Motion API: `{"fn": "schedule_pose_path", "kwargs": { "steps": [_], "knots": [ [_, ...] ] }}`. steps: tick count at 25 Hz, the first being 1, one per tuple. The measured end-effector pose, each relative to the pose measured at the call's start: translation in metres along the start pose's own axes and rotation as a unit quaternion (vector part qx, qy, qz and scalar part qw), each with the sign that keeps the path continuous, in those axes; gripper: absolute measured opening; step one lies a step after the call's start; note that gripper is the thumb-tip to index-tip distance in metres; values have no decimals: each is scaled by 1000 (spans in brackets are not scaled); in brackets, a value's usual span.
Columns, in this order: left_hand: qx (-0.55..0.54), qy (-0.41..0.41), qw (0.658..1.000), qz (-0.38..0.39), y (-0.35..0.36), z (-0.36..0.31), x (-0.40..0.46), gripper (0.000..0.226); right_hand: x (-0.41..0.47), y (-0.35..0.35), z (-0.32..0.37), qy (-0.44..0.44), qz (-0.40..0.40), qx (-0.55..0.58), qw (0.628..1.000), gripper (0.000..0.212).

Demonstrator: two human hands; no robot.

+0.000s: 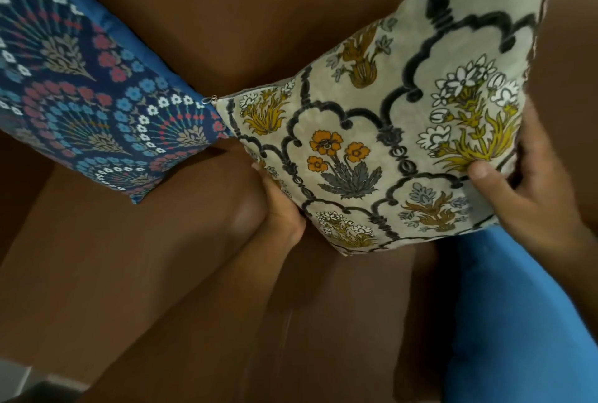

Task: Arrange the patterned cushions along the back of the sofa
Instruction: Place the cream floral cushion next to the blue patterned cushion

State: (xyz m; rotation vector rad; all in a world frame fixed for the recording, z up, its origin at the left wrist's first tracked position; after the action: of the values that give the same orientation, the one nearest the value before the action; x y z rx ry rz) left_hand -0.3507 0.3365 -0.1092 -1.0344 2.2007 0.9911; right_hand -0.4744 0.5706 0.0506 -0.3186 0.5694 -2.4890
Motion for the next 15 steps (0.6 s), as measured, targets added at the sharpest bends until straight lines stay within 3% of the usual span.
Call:
{"fn": "schedule_pose_path", "kwargs": {
  "steps": [8,12,15],
  "knots": [
    [16,79,996,27,-24,-7,-2,92,-3,15,-2,-39,-24,-28,999,85],
    [45,88,994,-47,-21,-8,-2,84,9,14,-12,10,3,-103,995,93],
    [74,55,993,-71,-36,-1,-7,91,-13,5,-14,48,-42,-156,986,102]
  ]
}}
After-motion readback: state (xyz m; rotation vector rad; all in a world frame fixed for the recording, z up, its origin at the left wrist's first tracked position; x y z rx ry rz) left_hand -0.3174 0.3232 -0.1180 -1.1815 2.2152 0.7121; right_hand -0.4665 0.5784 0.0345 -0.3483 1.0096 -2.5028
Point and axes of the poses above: each hand's wrist, its own x-axis towards the middle knuckle, its own y-axis out of the palm, z = x × y, the point moved 4 cm from there along x, towards the middle knuckle, and after that the axes turned 5 degrees about x, right-handed, at the moved point
